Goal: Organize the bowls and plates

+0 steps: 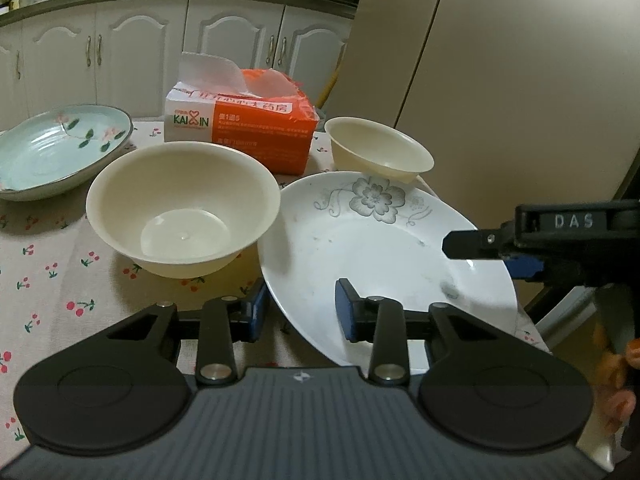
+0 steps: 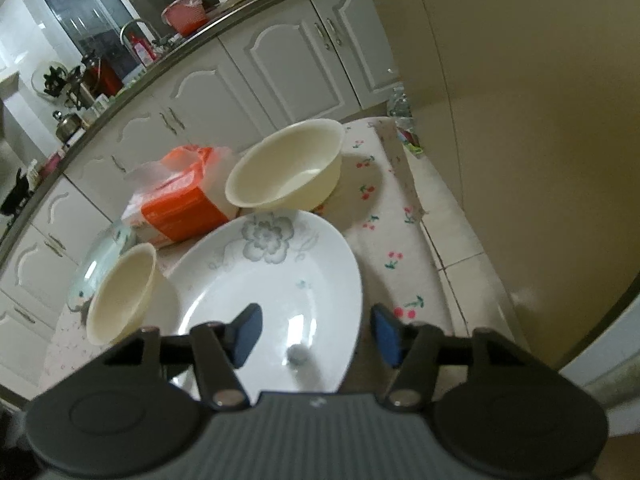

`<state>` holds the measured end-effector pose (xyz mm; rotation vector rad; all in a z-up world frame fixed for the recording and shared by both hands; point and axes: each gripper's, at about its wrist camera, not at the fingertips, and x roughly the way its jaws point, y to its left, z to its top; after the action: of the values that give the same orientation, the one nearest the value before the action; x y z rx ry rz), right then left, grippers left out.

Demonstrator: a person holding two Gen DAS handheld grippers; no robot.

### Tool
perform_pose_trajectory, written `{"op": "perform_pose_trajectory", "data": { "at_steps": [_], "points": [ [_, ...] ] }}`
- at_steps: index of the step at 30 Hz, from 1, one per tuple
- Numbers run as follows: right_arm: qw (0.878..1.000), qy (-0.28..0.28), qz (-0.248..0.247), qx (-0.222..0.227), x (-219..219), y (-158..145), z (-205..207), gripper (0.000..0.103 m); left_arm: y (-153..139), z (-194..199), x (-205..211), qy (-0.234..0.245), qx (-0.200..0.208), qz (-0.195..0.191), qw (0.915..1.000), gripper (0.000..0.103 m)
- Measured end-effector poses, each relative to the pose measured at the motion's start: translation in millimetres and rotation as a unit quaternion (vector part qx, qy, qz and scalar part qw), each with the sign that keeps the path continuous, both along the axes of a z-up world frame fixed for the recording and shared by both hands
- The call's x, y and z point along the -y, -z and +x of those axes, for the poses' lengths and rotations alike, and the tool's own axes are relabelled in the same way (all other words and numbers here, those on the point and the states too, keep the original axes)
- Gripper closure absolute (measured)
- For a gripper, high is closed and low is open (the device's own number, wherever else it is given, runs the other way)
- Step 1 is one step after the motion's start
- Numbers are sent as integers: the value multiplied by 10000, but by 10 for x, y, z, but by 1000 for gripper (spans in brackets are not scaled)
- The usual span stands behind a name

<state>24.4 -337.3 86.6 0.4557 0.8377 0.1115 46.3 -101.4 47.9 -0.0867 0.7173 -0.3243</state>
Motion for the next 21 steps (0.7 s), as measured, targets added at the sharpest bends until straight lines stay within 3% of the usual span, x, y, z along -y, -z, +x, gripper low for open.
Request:
{"op": "perform_pose_trajectory", "data": {
  "at_steps": [3, 9, 14, 21],
  "points": [
    [10000, -46, -62, -14, -37, -3, 39, 43, 0, 6, 13, -14, 31, 5, 10000, 63],
    [9997, -51, -245, -78, -60, 4, 40, 56, -10, -43, 42, 6, 122, 170, 9998, 66],
    [9988, -95, -477, 27, -113, -36, -43, 57, -52, -99, 25, 45, 168, 194, 9997, 66],
    [9991, -121, -373, 184, -119, -134, -164, 56, -134, -187, -33, 1, 132, 65, 9999, 66]
  ]
}}
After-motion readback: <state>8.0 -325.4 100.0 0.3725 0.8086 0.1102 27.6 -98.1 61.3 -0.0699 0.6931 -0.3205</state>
